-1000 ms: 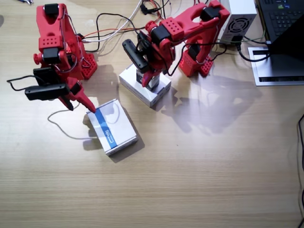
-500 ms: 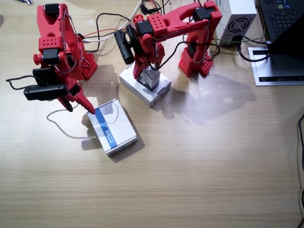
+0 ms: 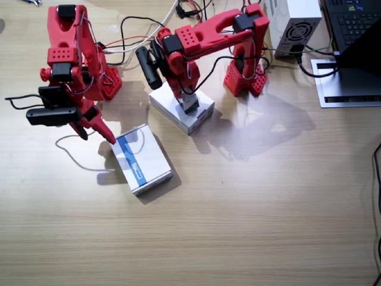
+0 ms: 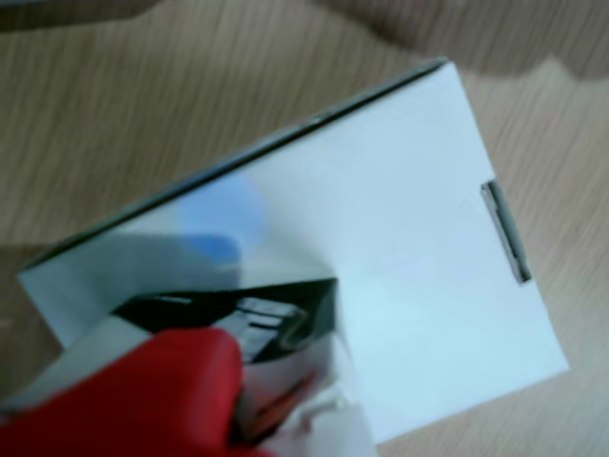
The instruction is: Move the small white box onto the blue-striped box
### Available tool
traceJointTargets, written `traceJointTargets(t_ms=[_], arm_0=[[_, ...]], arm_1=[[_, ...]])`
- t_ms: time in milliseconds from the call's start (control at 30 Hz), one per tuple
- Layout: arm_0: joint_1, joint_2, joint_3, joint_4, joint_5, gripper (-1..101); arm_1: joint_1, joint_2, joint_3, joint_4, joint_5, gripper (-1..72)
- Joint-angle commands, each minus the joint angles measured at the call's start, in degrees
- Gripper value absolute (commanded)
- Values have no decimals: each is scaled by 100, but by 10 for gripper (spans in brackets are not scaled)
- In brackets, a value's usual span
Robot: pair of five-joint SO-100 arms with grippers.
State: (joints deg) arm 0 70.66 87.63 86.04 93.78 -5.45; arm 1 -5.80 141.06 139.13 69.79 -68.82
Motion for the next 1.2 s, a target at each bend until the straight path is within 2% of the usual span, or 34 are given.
traceJointTargets(t_ms=[0, 167, 300, 600, 667, 700, 733, 767, 833, 867, 900, 1067, 1100, 1167], arm_0=[[-202, 97, -773, 202, 413, 109], [-360, -1354, -2575, 211, 817, 103], [-633, -2294, -3964, 211, 1081, 111], [-888, -2821, -5581, 211, 1415, 159], [-905, -3015, -5783, 211, 1459, 167], [-914, -3094, -5880, 211, 1468, 170], [-923, -3138, -5933, 211, 1477, 171], [-940, -3226, -6021, 211, 1485, 172], [-1037, -3428, -6179, 211, 1521, 173], [-1090, -3498, -6223, 211, 1547, 173], [-1134, -3516, -6249, 211, 1573, 173], [-1125, -3138, -6583, 211, 1758, 190], [-1116, -2988, -6732, 211, 1731, 191], [-1090, -2856, -6996, 211, 1714, 191]], arm_1=[[-53, 229, -9, -26, -105, 497], [-149, 229, 44, -62, 0, 499], [18, 229, 158, -132, -132, 499], [-79, 229, 835, -615, -114, 496], [-167, 255, 1230, -940, -35, 430], [-211, 369, 1362, -984, 35, 279], [-185, 659, 1459, -949, 132, 83], [-167, 1099, 1688, -870, 88, 2], [-105, 2936, 2373, -9, -360, 2], [0, 4034, 2426, 949, -510, 2], [-149, 4017, 2426, 1160, -580, 2], [-202, 4008, 2426, 1230, -624, 2], [-308, 4017, 2426, 1239, -501, 2], [-976, 4034, 2285, 1046, 211, 2]])
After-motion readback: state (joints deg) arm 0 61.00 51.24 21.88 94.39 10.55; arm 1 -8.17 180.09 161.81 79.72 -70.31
